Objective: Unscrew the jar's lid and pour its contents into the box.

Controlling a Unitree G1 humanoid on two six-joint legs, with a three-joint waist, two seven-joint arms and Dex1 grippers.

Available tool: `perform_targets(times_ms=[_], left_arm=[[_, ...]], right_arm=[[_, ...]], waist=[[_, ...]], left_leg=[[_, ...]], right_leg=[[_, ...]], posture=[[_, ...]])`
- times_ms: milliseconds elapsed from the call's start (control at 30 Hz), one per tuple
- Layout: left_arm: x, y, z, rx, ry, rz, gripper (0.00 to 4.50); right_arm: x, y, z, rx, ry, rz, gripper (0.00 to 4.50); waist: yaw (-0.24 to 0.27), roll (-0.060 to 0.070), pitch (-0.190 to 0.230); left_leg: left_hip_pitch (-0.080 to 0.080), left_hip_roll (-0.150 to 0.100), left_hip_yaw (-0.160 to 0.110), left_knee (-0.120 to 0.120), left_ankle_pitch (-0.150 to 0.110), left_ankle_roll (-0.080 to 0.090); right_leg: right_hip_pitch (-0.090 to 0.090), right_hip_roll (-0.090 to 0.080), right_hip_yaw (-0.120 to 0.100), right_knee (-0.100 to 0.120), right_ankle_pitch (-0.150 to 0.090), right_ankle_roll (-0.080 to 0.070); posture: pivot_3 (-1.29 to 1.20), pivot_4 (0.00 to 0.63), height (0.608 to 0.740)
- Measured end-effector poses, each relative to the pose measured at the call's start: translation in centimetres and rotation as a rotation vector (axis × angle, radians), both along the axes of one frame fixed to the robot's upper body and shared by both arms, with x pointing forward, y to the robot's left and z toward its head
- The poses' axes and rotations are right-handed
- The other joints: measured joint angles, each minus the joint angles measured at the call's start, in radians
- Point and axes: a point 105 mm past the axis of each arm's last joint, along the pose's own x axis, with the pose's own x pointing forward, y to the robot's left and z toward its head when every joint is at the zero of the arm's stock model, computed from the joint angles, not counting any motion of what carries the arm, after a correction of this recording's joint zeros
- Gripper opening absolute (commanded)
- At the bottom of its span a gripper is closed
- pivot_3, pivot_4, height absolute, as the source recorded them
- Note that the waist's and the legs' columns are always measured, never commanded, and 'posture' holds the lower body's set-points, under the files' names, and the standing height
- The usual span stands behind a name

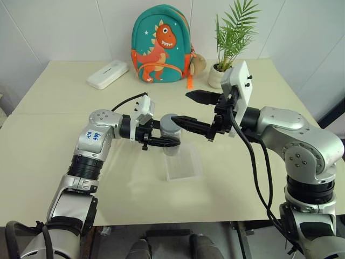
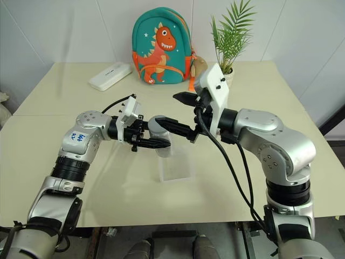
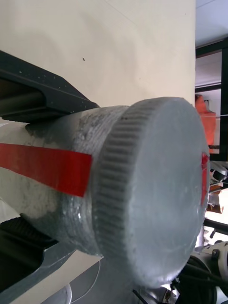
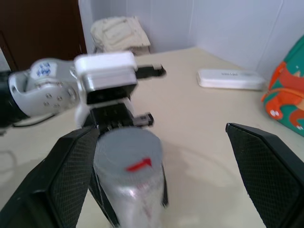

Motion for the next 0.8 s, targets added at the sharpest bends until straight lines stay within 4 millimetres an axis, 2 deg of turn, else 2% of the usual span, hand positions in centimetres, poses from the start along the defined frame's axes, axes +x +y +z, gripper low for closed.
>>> perform_targets(times_ms=[133, 233, 467, 800], left_arm=[[0.0, -0.3, 0.6, -0.002, -0.018, -0.010, 2.09], [0.0, -0.3, 0.5, -0.001, -0.016, -0.010, 2.09], [0.0, -0.3, 0.6, -0.002, -0.019, -0.006, 2.09], [0.0, -0.3, 0.6, -0.003, -0.021, -0.004, 2.09]], right_arm=[[-0.6, 2.2, -0.9, -0.027, 0.021, 0.074, 4.48], [-0.1, 3.3, -1.4, -0.064, 0.011, 0.072, 4.48], [1.3, 3.7, -2.1, -0.091, 0.008, 0.041, 4.48], [2.1, 3.7, -2.1, -0.099, -0.006, 0.018, 4.48]], waist=[[-0.001, 0.000, 0.000], [0.000, 0.000, 0.000], [-0.001, 0.000, 0.000], [-0.001, 0.000, 0.000]], left_leg=[[0.000, 0.000, 0.000, 0.000, 0.000, 0.000], [0.000, 0.000, 0.000, 0.000, 0.000, 0.000], [0.000, 0.000, 0.000, 0.000, 0.000, 0.000], [0.000, 0.000, 0.000, 0.000, 0.000, 0.000]], right_leg=[[0.000, 0.000, 0.000, 0.000, 0.000, 0.000], [0.000, 0.000, 0.000, 0.001, 0.000, 0.000], [0.000, 0.000, 0.000, 0.000, 0.000, 0.000], [-0.001, 0.000, 0.000, 0.001, 0.000, 0.000]], posture=[[0.00, 0.150, 0.740], [0.00, 0.150, 0.740], [0.00, 0.150, 0.740], [0.00, 0.150, 0.740]])
